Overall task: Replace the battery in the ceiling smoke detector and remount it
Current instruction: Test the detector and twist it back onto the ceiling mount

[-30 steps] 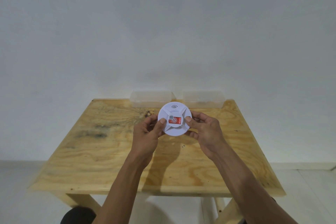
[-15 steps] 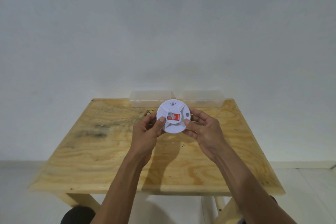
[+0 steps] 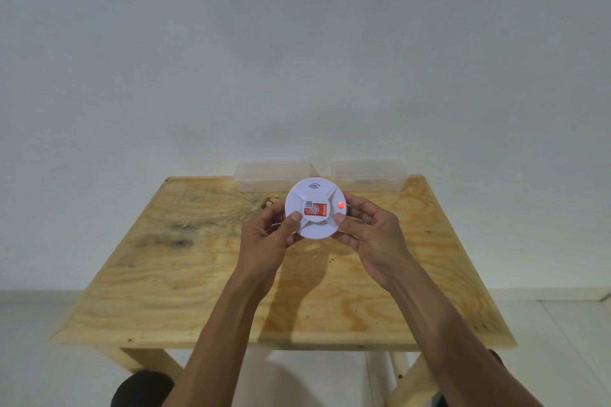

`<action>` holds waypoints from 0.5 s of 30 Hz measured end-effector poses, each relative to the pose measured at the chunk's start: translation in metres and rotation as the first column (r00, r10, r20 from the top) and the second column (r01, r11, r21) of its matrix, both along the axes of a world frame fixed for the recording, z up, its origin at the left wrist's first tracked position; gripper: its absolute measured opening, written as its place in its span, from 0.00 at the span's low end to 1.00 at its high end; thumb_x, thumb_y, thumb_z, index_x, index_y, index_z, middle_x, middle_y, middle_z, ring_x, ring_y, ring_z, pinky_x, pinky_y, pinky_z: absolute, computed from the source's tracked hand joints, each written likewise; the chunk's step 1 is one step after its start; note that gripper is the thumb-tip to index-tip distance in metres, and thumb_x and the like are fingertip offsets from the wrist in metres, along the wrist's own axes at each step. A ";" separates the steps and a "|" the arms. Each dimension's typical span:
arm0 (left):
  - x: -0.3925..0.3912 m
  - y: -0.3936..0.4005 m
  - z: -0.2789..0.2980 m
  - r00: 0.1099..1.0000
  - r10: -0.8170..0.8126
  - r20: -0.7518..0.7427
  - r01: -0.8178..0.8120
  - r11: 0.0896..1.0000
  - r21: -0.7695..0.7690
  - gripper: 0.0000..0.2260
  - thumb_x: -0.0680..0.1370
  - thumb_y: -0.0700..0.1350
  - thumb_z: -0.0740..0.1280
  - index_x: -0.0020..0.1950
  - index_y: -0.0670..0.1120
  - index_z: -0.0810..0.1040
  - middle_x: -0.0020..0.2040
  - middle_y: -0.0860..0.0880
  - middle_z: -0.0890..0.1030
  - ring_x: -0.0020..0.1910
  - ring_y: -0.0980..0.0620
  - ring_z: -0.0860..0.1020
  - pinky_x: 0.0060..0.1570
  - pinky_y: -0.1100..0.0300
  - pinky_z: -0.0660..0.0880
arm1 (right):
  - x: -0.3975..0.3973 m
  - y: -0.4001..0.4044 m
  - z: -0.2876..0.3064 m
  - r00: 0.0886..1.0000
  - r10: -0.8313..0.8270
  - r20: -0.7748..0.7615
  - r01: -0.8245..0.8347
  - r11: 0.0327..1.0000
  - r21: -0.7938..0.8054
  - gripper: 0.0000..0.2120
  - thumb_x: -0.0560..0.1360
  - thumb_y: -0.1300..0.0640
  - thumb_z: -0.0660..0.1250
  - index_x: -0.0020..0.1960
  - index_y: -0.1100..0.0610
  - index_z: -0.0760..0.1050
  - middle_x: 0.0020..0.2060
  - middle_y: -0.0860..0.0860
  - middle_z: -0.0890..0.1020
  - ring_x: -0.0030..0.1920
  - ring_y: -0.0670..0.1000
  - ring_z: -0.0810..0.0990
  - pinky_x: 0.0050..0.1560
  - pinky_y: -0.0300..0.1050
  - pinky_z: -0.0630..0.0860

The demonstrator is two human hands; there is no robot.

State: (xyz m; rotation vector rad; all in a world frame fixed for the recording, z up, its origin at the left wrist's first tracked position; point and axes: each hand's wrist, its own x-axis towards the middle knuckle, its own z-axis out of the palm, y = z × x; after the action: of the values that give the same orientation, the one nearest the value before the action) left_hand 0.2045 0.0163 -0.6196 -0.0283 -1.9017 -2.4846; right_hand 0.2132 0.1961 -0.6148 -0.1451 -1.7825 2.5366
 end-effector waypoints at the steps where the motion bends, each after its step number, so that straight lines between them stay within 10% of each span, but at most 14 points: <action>1: 0.000 0.000 0.000 1.000 0.001 0.000 -0.001 1.000 0.000 0.12 0.79 0.38 0.70 0.61 0.43 0.82 0.54 0.45 0.86 0.55 0.44 0.84 0.48 0.58 0.82 | 0.000 0.000 0.000 1.000 0.001 0.000 -0.001 1.000 0.000 0.19 0.73 0.72 0.71 0.62 0.62 0.78 0.52 0.58 0.85 0.54 0.59 0.85 0.54 0.56 0.82; 15: -0.002 0.001 -0.004 1.000 -0.007 -0.012 0.007 1.000 -0.024 0.11 0.78 0.36 0.70 0.61 0.42 0.82 0.52 0.47 0.87 0.53 0.45 0.85 0.45 0.59 0.82 | 0.000 0.002 0.000 1.000 -0.003 0.008 0.003 1.000 0.022 0.19 0.72 0.70 0.72 0.63 0.62 0.78 0.54 0.58 0.85 0.53 0.58 0.86 0.54 0.56 0.82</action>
State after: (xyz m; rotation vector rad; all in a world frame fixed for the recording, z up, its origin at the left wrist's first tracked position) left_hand 0.2029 0.0172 -0.6236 -0.0509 -1.9302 -2.4603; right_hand 0.2129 0.1981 -0.6148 -0.1573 -1.8110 2.5173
